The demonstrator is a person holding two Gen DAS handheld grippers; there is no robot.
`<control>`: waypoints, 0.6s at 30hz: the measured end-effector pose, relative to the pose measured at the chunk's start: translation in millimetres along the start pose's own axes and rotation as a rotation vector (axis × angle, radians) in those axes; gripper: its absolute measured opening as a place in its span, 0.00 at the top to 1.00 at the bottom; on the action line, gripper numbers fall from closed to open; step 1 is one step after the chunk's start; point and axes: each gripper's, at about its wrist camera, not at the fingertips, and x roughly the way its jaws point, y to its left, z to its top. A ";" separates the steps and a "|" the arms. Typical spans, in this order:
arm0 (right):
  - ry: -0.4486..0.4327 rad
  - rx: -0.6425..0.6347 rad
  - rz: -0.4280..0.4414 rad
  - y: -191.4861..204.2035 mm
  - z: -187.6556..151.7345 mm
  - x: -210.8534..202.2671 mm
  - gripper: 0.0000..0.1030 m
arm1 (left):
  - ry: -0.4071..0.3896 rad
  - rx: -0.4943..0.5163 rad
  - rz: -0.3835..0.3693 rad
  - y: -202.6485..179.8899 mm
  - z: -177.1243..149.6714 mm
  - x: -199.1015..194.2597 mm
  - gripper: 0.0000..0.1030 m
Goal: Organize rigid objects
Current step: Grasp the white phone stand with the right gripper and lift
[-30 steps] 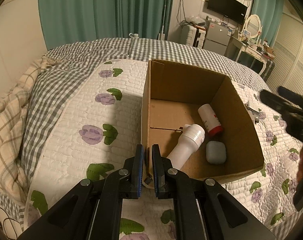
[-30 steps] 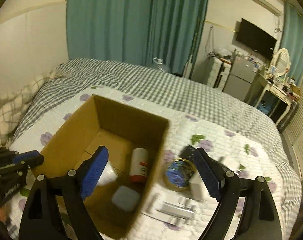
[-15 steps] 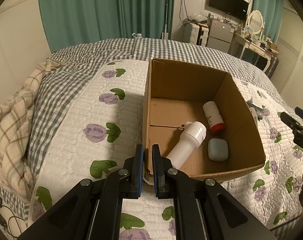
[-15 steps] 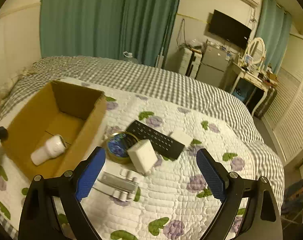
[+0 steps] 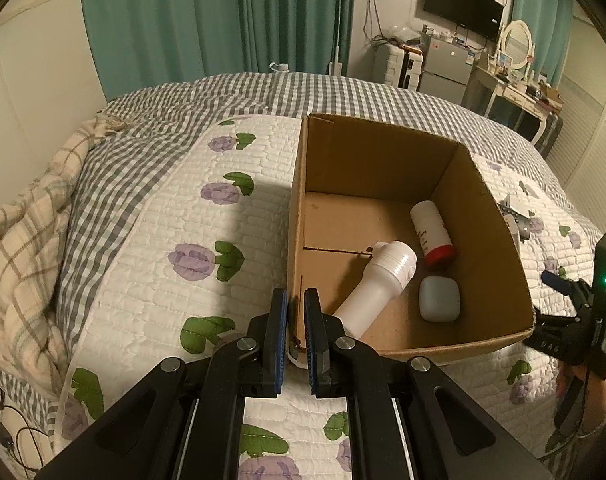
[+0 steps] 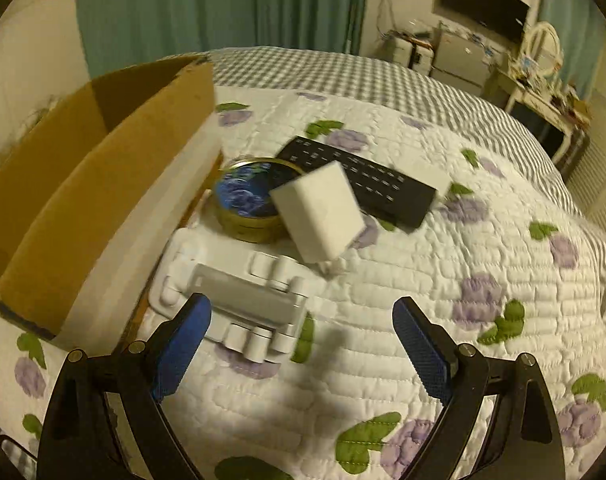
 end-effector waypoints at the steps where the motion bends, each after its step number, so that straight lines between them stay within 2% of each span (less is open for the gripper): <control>1: 0.004 -0.011 0.012 3.1 -0.4 1.8 0.10 | 0.004 -0.002 -0.002 0.5 -0.4 0.8 0.93; 4: 0.046 -0.013 0.041 7.4 -1.2 15.3 0.10 | 0.011 0.001 -0.004 0.3 -1.1 2.5 0.93; 7: 0.082 0.053 0.085 -1.6 0.3 26.4 0.11 | 0.020 -0.001 -0.007 0.9 -1.3 5.0 0.93; 10: 0.118 0.126 0.196 -9.3 2.0 37.0 0.13 | 0.020 0.001 -0.005 0.6 -1.5 6.0 0.93; 13: 0.152 0.102 0.196 -3.6 1.2 45.9 0.14 | 0.022 0.001 -0.005 0.9 -1.3 6.2 0.93; 16: 0.149 0.113 0.237 -4.3 1.9 41.0 0.29 | 0.022 0.004 -0.003 1.0 -1.2 6.4 0.93; 18: 0.139 0.107 0.219 -3.3 0.8 33.8 0.35 | 0.022 0.005 0.002 0.7 -1.0 6.7 0.93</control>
